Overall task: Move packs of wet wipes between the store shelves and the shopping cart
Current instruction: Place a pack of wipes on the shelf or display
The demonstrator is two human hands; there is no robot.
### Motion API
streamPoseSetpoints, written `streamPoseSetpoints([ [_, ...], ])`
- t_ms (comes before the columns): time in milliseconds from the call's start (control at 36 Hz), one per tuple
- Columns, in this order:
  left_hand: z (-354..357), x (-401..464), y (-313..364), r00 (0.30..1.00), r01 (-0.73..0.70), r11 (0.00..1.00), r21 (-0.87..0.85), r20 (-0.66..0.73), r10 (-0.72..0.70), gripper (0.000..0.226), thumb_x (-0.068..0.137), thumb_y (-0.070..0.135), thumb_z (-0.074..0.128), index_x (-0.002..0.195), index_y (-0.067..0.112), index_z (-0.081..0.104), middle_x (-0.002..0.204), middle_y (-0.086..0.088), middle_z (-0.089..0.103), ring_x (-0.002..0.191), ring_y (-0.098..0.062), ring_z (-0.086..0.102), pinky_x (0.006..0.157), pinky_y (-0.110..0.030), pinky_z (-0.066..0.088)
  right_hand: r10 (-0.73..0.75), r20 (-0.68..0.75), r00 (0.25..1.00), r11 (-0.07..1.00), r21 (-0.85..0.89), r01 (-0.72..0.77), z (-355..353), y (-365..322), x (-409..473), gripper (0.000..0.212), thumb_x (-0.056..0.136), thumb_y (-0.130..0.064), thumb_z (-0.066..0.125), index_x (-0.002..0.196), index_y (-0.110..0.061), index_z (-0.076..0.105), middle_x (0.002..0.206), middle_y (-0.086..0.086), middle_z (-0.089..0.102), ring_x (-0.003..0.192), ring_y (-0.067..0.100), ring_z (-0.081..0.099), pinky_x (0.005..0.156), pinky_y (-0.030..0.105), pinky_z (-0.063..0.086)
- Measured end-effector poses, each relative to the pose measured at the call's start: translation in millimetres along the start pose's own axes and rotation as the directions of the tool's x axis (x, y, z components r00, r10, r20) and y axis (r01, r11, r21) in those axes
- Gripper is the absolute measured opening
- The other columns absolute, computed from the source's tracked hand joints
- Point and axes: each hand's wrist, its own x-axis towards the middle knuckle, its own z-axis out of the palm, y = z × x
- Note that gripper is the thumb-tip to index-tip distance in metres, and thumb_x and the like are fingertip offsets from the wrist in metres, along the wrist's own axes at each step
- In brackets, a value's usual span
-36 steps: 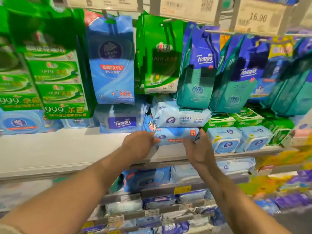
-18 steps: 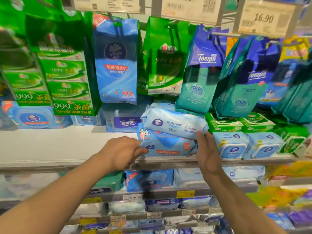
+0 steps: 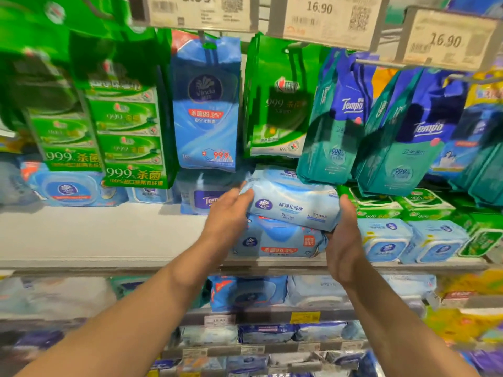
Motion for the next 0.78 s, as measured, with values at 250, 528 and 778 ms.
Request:
streamPoseSetpoints([
  [250, -15, -19, -10, 0.995, -0.019, 0.982, -0.19, -0.1, 0.0, 0.026, 0.093, 0.041, 0.054, 0.077, 0.021, 0.055, 0.069, 0.016, 0.058, 0.069, -0.004, 0.053, 0.073, -0.035, 0.039, 0.106, 0.069, 0.992, 0.984, -0.152, -0.095, -2, -17, 0, 0.044, 0.094, -0.045, 0.046, 0.092, -0.019, 0.082, 0.093, 0.01, 0.079, 0.087, 0.031, 0.073, 0.091, 0.047, 0.055],
  [528, -5, -10, 16, 0.89, 0.43, 0.852, -0.298, 0.298, -0.345, 0.055, 0.101, 0.06, 0.038, 0.093, 0.026, 0.08, 0.09, -0.004, 0.08, 0.066, -0.018, 0.075, 0.048, -0.024, 0.056, 0.234, 0.014, 0.972, 0.972, 0.01, -0.235, 1, -27, 15, 0.052, 0.103, -0.05, 0.041, 0.129, -0.015, 0.068, 0.118, 0.014, 0.074, 0.117, 0.038, 0.065, 0.095, 0.049, 0.055],
  [778, 2, -21, 22, 0.895, 0.445, 0.752, -0.487, 0.275, -0.351, 0.055, 0.097, 0.067, 0.043, 0.103, 0.027, 0.081, 0.106, -0.006, 0.079, 0.091, -0.024, 0.077, 0.071, -0.032, 0.064, 0.122, 0.28, 0.952, 0.99, 0.034, -0.137, 26, -35, -7, 0.041, 0.106, -0.034, 0.039, 0.121, -0.01, 0.069, 0.119, 0.02, 0.071, 0.102, 0.037, 0.071, 0.082, 0.049, 0.062],
])
